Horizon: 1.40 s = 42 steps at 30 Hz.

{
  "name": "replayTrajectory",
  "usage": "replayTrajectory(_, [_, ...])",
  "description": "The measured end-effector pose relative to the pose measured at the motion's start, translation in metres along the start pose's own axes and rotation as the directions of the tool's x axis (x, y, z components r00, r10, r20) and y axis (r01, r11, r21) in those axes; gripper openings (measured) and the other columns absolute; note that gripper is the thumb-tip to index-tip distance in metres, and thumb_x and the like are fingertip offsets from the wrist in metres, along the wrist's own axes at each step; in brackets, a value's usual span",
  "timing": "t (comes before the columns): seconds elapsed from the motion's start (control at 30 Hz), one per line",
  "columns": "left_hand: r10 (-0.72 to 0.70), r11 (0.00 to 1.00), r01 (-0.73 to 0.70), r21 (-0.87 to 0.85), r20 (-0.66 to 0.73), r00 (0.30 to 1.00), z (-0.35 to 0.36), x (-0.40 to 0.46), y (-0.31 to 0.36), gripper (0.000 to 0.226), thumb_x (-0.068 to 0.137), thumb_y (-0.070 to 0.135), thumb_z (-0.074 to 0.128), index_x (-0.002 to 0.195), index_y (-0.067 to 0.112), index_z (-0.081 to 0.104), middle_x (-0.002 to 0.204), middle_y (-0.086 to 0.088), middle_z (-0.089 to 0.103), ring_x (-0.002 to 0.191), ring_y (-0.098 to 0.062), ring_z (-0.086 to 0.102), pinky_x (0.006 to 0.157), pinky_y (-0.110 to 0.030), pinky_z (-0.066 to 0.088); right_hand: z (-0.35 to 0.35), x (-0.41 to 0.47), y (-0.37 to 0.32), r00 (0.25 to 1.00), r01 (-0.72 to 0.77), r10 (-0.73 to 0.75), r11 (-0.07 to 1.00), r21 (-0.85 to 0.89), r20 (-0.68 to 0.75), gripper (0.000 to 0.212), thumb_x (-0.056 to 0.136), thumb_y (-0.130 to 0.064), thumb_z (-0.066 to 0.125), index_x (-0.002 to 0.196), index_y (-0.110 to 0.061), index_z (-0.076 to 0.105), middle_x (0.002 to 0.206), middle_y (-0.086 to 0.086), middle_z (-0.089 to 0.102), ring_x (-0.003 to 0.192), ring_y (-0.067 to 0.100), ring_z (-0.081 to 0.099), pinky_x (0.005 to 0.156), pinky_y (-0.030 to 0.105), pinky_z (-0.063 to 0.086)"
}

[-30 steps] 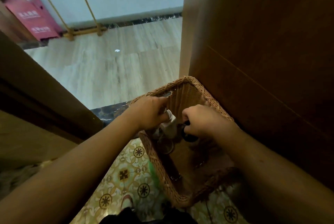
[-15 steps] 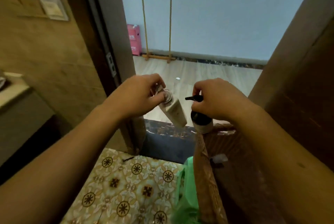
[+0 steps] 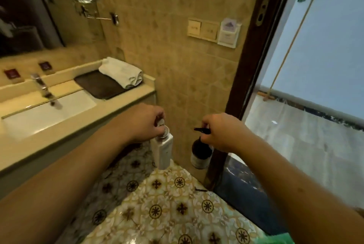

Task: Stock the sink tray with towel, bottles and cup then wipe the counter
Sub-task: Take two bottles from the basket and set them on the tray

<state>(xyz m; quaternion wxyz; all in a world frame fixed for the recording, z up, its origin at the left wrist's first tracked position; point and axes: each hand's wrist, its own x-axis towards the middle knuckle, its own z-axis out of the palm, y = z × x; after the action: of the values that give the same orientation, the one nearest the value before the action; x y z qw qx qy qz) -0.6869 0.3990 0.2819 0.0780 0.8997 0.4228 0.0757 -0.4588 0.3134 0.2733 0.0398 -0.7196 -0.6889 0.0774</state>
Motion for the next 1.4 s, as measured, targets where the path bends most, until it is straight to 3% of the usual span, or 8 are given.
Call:
replayTrajectory(0.27, [-0.301, 0.953, 0.3, -0.033, -0.017, 0.954, -0.011, -0.047, -0.148, 0.025, 0.077, 0.047, 0.072, 0.092, 0.029, 0.065, 0.088, 0.006, 0.066, 0.08, -0.015, 0.06, 0.074, -0.039, 0.054, 0.039, 0.099, -0.13, 0.964, 0.25, -0.254, 0.967, 0.054, 0.083, 0.011, 0.09, -0.037, 0.063, 0.089, -0.031, 0.053, 0.082, -0.008, 0.058, 0.072, 0.011, 0.057, 0.056, 0.03, 0.049])
replayTrajectory(0.47, [-0.425, 0.904, 0.422, -0.065, -0.039, 0.904, -0.003, -0.039, -0.217, 0.026, 0.077, 0.048, 0.072, 0.095, 0.03, 0.064, 0.08, 0.014, 0.06, 0.073, -0.006, 0.055, 0.06, -0.028, 0.043, 0.062, 0.173, -0.176, 0.926, 0.36, -0.368, 0.928, 0.098, 0.082, 0.017, 0.09, -0.038, 0.063, 0.101, -0.025, 0.06, 0.089, -0.004, 0.061, 0.08, 0.017, 0.059, 0.061, 0.032, 0.046])
replayTrajectory(0.63, [-0.526, 0.849, 0.524, -0.065, -0.021, 0.85, -0.001, 0.0, -0.266, 0.028, 0.079, 0.048, 0.073, 0.099, 0.03, 0.063, 0.086, 0.01, 0.062, 0.076, -0.006, 0.057, 0.064, -0.029, 0.048, 0.076, 0.259, -0.192, 0.887, 0.435, -0.453, 0.885, 0.167, 0.092, 0.012, 0.086, -0.037, 0.066, 0.091, -0.029, 0.059, 0.088, -0.005, 0.063, 0.079, 0.017, 0.059, 0.06, 0.03, 0.042])
replayTrajectory(0.77, [-0.596, 0.803, 0.593, -0.065, -0.049, 0.802, -0.011, 0.051, -0.302, 0.027, 0.081, 0.043, 0.073, 0.101, 0.028, 0.064, 0.085, 0.011, 0.061, 0.076, -0.005, 0.057, 0.064, -0.026, 0.046, 0.078, 0.341, -0.192, 0.861, 0.471, -0.501, 0.851, 0.231, 0.09, 0.014, 0.086, -0.04, 0.066, 0.094, -0.029, 0.064, 0.087, -0.006, 0.065, 0.078, 0.013, 0.061, 0.064, 0.033, 0.053])
replayTrajectory(0.93, [-0.687, 0.727, 0.682, -0.077, -0.061, 0.724, -0.041, 0.124, -0.341, 0.023, 0.085, 0.04, 0.074, 0.098, 0.026, 0.062, 0.088, 0.008, 0.063, 0.074, -0.006, 0.058, 0.058, -0.021, 0.041, 0.058, 0.437, -0.184, 0.815, 0.552, -0.577, 0.799, 0.238, 0.047, 0.009, 0.086, -0.035, 0.068, 0.092, -0.029, 0.064, 0.082, -0.006, 0.061, 0.071, 0.012, 0.054, 0.051, 0.026, 0.034])
replayTrajectory(1.03, [-0.718, 0.696, 0.709, -0.114, -0.107, 0.688, -0.056, 0.164, -0.367, 0.024, 0.084, 0.038, 0.075, 0.097, 0.024, 0.061, 0.089, 0.005, 0.064, 0.075, -0.009, 0.059, 0.059, -0.022, 0.045, 0.042, 0.493, -0.18, 0.803, 0.575, -0.596, 0.78, 0.248, 0.012, 0.007, 0.089, -0.032, 0.066, 0.094, -0.03, 0.061, 0.082, -0.007, 0.058, 0.071, 0.011, 0.054, 0.051, 0.023, 0.032])
replayTrajectory(1.27, [-0.746, 0.664, 0.728, -0.168, -0.223, 0.628, -0.073, 0.239, -0.419, 0.019, 0.087, 0.033, 0.073, 0.098, 0.022, 0.063, 0.086, 0.007, 0.058, 0.076, -0.011, 0.059, 0.066, -0.03, 0.054, 0.027, 0.591, -0.187, 0.819, 0.56, -0.574, 0.785, 0.265, -0.031, 0.012, 0.093, -0.03, 0.066, 0.104, -0.028, 0.067, 0.098, 0.001, 0.07, 0.082, 0.019, 0.062, 0.06, 0.024, 0.044])
replayTrajectory(1.4, [-0.739, 0.671, 0.718, -0.184, -0.238, 0.63, -0.077, 0.273, -0.459, 0.018, 0.086, 0.032, 0.074, 0.097, 0.024, 0.062, 0.089, 0.004, 0.063, 0.076, -0.01, 0.059, 0.056, -0.023, 0.044, 0.026, 0.635, -0.199, 0.831, 0.542, -0.554, 0.791, 0.285, -0.041, 0.014, 0.094, -0.029, 0.067, 0.107, -0.028, 0.067, 0.099, 0.001, 0.07, 0.083, 0.019, 0.062, 0.064, 0.021, 0.044])
